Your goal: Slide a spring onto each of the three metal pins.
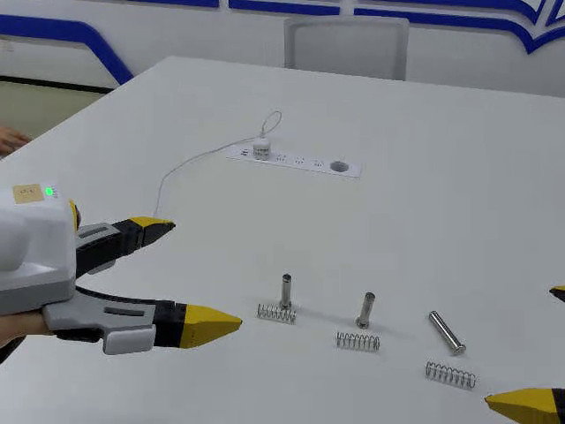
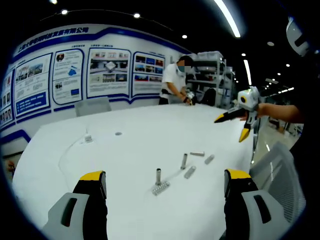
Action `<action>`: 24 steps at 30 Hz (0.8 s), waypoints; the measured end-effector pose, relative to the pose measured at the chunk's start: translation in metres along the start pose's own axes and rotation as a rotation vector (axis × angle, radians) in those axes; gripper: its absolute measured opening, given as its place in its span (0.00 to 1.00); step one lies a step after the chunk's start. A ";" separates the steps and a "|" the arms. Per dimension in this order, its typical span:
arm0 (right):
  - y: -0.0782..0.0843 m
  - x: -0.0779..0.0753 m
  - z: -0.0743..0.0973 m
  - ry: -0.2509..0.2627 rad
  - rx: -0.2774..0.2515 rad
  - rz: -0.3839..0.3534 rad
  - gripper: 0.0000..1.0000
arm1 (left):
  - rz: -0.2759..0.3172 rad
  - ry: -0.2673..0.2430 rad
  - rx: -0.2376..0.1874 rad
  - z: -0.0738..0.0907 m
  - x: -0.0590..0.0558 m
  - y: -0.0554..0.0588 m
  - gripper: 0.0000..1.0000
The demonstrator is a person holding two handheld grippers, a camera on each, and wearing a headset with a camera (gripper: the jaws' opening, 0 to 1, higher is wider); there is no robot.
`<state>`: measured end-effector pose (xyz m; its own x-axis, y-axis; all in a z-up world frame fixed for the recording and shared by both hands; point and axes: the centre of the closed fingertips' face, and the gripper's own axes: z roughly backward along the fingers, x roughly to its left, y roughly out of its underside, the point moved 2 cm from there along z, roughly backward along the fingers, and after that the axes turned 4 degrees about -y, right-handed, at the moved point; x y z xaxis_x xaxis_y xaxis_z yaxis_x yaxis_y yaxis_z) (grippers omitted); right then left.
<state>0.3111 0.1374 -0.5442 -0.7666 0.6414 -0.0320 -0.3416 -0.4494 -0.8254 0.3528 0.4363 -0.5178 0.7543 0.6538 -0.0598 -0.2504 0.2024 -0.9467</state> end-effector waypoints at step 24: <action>0.019 -0.015 -0.025 0.013 0.054 -0.112 0.81 | 0.016 0.022 0.011 -0.010 -0.007 0.007 0.99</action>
<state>0.3301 0.1350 -0.5735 -0.7148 0.6975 0.0509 -0.4539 -0.4073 -0.7925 0.3519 0.4259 -0.5271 0.7631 0.6410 -0.0822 -0.2696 0.2002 -0.9419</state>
